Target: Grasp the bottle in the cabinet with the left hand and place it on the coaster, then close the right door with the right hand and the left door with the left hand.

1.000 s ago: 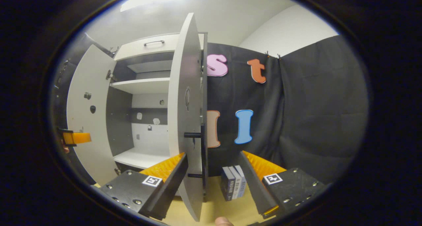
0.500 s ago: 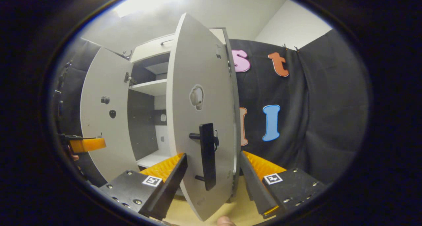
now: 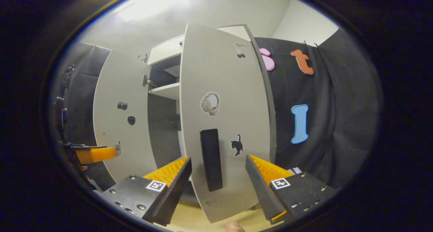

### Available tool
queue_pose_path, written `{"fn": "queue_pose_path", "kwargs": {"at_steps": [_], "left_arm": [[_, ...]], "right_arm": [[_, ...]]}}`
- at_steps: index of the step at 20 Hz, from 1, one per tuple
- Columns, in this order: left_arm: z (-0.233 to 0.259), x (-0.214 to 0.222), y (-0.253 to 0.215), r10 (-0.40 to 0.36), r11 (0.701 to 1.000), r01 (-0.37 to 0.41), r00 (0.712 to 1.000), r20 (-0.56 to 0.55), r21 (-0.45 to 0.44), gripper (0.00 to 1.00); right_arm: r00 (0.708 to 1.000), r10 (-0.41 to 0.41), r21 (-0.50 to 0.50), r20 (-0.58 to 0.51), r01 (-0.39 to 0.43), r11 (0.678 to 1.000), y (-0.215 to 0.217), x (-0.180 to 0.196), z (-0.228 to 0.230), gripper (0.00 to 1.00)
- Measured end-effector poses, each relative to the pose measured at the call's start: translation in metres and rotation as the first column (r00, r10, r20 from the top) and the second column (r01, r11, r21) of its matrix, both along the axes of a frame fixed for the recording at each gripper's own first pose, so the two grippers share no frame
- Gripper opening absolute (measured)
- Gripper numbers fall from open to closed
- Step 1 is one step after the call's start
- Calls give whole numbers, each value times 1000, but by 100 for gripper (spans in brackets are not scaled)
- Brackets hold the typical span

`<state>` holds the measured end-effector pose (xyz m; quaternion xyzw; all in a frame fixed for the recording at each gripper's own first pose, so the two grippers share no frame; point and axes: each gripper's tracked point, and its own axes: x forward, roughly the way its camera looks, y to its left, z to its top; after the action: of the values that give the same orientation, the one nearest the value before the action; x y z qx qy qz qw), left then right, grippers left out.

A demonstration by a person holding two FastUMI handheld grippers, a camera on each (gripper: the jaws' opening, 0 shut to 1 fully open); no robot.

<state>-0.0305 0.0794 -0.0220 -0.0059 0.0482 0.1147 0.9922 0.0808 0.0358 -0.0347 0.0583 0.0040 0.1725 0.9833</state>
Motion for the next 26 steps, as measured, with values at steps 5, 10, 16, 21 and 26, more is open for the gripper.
{"fn": "queue_pose_path", "kwargs": {"at_steps": [5,10,16,21,26], "left_arm": [[4,3,-1,-10,1000,10,999,36,0,87],[4,19,-7,-44,999,43,997,61,18,87],[-7,32,-2,-53,998,52,998,34,20,87],[-28,29,3,-48,998,44,994,-97,-41,87],[-44,22,13,-16,999,8,979,-204,-39,87]], "right_arm": [[999,-38,-6,5,38,999,-6,-2,2,92],[997,-76,-15,10,77,997,-13,-6,6,96],[994,-108,-25,27,108,994,-20,-10,11,96],[993,-120,-16,14,121,993,-21,-11,7,92],[993,-117,-20,13,117,993,-21,-13,7,96]]}}
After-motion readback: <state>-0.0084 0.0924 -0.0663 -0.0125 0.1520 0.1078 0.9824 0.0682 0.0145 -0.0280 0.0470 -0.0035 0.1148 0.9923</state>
